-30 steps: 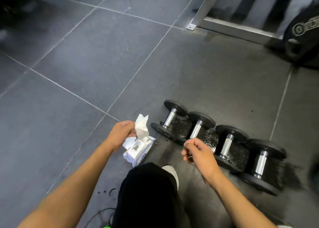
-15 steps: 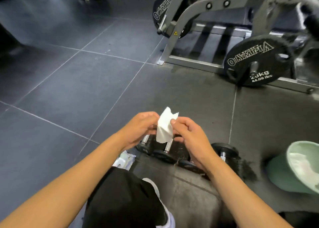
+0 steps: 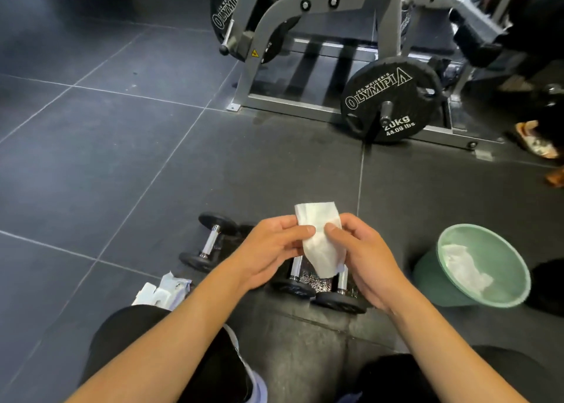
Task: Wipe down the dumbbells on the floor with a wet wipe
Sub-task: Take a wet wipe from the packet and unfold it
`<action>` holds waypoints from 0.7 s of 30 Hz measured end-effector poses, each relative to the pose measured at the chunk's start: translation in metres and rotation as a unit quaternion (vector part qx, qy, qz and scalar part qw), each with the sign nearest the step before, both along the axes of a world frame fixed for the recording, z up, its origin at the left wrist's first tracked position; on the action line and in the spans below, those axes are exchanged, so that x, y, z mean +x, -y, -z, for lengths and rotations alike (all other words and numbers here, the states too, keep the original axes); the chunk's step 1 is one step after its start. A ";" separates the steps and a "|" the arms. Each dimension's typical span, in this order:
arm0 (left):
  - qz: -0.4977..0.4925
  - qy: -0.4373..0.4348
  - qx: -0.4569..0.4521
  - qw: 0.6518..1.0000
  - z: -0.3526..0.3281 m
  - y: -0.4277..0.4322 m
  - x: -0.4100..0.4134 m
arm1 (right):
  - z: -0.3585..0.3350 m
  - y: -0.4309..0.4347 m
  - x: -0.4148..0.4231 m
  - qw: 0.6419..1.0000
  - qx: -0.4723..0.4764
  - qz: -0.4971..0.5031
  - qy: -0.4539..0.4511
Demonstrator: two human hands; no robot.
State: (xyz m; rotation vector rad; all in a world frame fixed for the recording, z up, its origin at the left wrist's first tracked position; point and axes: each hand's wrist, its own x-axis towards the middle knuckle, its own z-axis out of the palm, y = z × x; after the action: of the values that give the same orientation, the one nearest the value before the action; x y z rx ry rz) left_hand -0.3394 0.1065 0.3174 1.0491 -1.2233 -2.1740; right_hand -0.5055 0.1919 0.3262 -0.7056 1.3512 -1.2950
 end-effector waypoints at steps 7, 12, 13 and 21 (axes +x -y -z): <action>-0.054 0.124 -0.044 0.990 0.024 0.019 -0.028 | 0.035 0.013 -0.019 0.999 0.031 0.019 -0.009; -0.088 0.140 -0.045 0.985 0.030 0.038 -0.037 | 0.044 0.032 -0.029 0.995 0.039 0.071 0.054; -0.103 0.136 -0.040 0.984 0.032 0.042 -0.038 | 0.045 0.035 -0.032 0.994 0.038 0.085 0.065; -0.169 0.085 0.004 0.982 0.036 0.045 -0.047 | 0.045 0.044 -0.035 0.984 0.042 0.083 0.152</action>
State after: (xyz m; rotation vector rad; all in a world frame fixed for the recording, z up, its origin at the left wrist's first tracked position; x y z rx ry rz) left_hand -0.3864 0.0615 0.2810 1.3600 -1.0187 -1.8613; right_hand -0.5403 0.1482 0.2811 -0.3252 1.2237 -1.4042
